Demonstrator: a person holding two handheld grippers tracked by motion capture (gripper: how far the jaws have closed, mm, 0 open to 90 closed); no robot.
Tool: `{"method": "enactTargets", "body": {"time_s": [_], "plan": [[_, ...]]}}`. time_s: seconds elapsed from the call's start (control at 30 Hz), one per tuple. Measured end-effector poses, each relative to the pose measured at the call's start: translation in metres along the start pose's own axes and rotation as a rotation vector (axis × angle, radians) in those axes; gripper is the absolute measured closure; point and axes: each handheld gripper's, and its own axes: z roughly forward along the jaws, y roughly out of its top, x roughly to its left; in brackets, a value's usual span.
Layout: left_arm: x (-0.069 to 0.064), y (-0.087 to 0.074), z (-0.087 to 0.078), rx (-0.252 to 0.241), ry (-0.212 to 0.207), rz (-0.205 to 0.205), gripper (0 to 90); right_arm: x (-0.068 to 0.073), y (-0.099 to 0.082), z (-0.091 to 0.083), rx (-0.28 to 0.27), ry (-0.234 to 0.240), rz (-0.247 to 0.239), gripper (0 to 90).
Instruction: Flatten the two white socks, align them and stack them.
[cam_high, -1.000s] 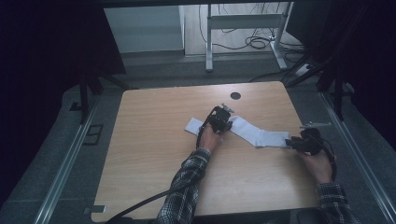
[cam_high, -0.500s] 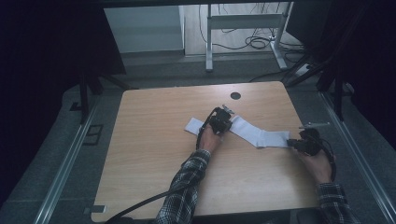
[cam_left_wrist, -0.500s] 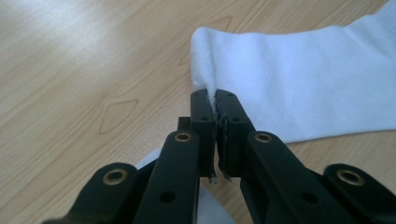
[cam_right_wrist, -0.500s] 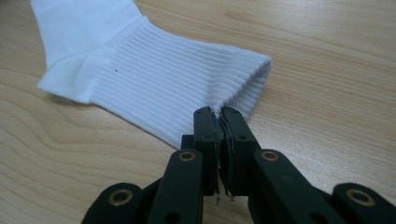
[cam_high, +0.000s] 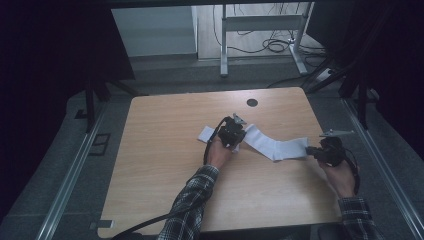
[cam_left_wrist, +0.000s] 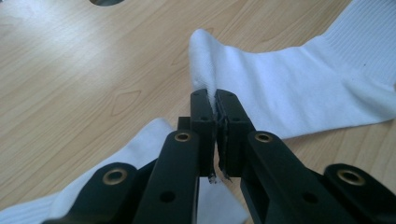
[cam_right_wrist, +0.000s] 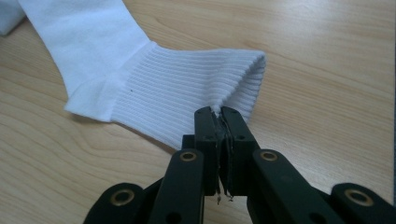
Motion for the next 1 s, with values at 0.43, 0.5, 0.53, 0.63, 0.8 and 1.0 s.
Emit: {"method": "enactTargets", "body": {"time_s": [0.43,0.5,0.53,0.63,0.8,1.0], "plan": [[0.006,-0.018,-0.05,-0.053,0.013,-0.018,86.4,0.02,0.008,-0.01,-0.044,0.034,-0.028,85.9],[0.005,-0.022,-0.059,-0.047,0.032,0.008,86.3,0.024,0.009,-0.011,-0.048,0.041,-0.036,85.9],[0.005,-0.026,-0.064,-0.046,0.036,0.014,86.3,0.027,0.01,-0.012,-0.052,0.049,-0.038,85.8],[0.004,-0.032,-0.075,-0.047,0.044,0.025,86.1,0.036,0.013,-0.012,-0.06,0.068,-0.053,85.8],[0.003,-0.048,-0.097,-0.049,0.059,0.034,86.0,0.051,0.017,-0.012,-0.066,0.099,-0.08,85.8],[0.003,-0.07,-0.121,-0.07,0.061,-0.003,86.0,0.069,0.021,-0.009,-0.062,0.137,-0.112,85.8]]}}
